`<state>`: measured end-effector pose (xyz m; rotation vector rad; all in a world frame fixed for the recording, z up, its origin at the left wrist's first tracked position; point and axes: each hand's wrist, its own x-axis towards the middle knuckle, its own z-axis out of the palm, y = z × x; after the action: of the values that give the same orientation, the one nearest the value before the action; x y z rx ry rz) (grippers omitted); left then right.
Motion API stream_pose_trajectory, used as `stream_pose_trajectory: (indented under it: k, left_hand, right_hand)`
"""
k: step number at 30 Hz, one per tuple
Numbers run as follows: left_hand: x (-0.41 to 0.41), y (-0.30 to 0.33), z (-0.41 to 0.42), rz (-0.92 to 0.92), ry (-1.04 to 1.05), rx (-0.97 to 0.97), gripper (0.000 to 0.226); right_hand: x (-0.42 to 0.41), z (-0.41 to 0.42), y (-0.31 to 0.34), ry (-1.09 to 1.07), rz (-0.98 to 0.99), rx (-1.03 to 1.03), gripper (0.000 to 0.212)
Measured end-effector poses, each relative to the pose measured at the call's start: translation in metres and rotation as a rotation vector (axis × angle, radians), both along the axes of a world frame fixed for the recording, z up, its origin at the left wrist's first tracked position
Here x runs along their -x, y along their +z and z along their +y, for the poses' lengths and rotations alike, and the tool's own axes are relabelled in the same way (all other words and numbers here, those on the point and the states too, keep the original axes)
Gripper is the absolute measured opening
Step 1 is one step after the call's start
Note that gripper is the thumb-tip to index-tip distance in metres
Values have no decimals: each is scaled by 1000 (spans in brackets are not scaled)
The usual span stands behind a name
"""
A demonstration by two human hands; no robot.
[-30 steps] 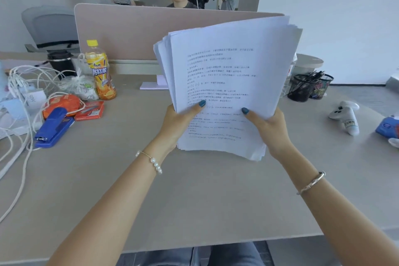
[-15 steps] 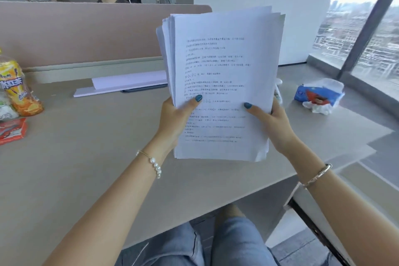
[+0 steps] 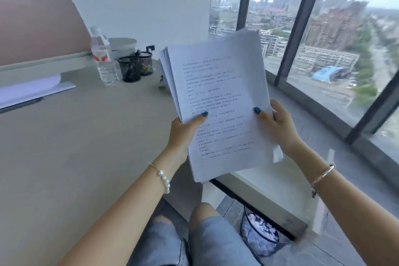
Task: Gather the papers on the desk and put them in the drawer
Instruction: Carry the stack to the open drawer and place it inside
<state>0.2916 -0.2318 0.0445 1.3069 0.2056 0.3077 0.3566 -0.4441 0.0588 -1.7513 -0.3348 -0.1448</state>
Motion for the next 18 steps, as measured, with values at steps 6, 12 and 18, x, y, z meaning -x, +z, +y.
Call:
stream_pose_trajectory:
  k: [6, 12, 18]
  left_hand:
    - [-35, -8, -37, -24, -87, -51, 18]
    - [-90, -11, -46, -23, -56, -118, 26]
    - [-149, -26, -44, 37, -93, -475, 37]
  right_hand:
    - [-8, -75, -16, -115, 58, 84, 9]
    - [-29, -123, -29, -125, 167, 161, 6]
    - [-63, -159, -47, -76, 281, 225, 15]
